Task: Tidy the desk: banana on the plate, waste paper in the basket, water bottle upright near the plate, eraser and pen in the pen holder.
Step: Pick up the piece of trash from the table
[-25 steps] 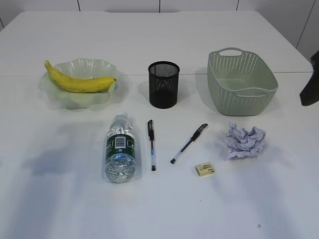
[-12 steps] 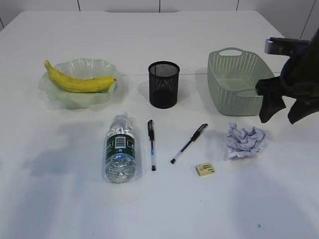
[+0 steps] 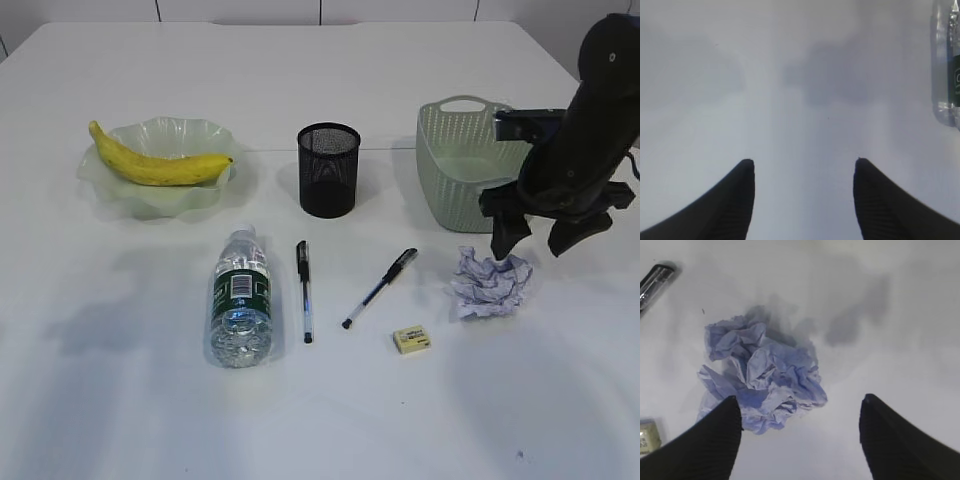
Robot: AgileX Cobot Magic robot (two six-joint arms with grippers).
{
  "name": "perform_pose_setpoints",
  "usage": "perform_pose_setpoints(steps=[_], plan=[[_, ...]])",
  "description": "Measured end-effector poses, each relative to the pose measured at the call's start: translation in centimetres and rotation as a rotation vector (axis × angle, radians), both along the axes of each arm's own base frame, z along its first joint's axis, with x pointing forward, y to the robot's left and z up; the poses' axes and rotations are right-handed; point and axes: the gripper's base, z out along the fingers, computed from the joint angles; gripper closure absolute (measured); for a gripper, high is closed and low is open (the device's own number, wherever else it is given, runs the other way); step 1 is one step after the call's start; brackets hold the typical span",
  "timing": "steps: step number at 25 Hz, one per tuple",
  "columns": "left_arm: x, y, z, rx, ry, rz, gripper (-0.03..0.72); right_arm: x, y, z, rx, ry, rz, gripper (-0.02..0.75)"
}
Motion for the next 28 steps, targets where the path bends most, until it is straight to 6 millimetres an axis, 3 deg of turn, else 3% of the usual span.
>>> perform_pose_setpoints(steps=[18,20,25,28], plan=[[0.0,0.0,0.0,0.0,0.002,0.0,0.244,2.0,0.3,-4.6,0.004,0.049,-0.007,0.2],[0.0,0.0,0.0,0.0,0.002,0.0,0.245,2.1,0.3,-4.5,0.004,0.045,0.0,0.256],[0.0,0.0,0.0,0.0,0.002,0.0,0.244,1.9,0.4,-4.5,0.016,0.071,-0.007,0.519],[0.0,0.0,0.0,0.0,0.002,0.0,0.244,1.7,0.5,-4.5,0.031,0.093,-0.015,0.626]])
